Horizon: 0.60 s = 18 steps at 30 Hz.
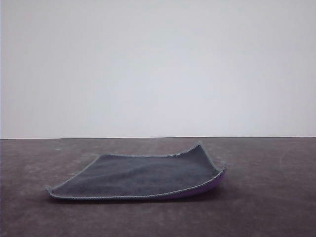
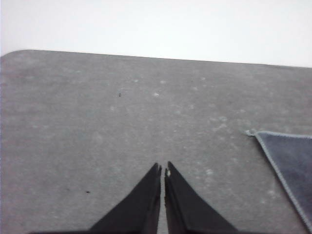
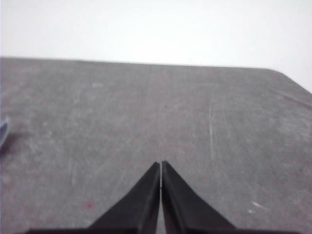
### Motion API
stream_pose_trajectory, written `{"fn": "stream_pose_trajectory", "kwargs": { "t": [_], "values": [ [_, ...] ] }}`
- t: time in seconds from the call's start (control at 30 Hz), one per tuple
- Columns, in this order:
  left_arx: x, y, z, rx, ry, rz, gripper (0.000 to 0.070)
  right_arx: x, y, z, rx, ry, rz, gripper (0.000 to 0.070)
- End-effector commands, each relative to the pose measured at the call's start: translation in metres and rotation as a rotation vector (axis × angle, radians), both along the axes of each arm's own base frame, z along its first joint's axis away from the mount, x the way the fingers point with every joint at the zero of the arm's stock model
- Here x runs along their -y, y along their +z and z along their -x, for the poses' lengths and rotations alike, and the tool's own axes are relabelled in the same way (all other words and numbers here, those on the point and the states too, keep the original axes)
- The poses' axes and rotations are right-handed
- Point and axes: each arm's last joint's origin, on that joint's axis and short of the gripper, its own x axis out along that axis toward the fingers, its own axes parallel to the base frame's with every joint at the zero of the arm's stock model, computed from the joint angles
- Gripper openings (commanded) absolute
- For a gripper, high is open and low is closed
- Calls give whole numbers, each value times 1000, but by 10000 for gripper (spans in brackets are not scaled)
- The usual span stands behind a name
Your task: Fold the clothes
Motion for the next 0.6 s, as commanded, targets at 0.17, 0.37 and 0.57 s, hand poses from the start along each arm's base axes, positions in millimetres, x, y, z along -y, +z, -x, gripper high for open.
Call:
{"fn": "stream_pose_trajectory", "kwargs": {
  "t": [0.17, 0.37, 0.57],
  "values": [
    [0, -2, -1, 15, 35, 357, 4, 0, 13, 0, 139, 3, -203, 0],
    [0, 20, 0, 176, 8, 408, 4, -1, 28, 2, 234, 38, -299, 0],
    [-1, 55, 12, 158, 55, 369, 4, -3, 53, 12, 166, 109, -380, 0]
  ]
}}
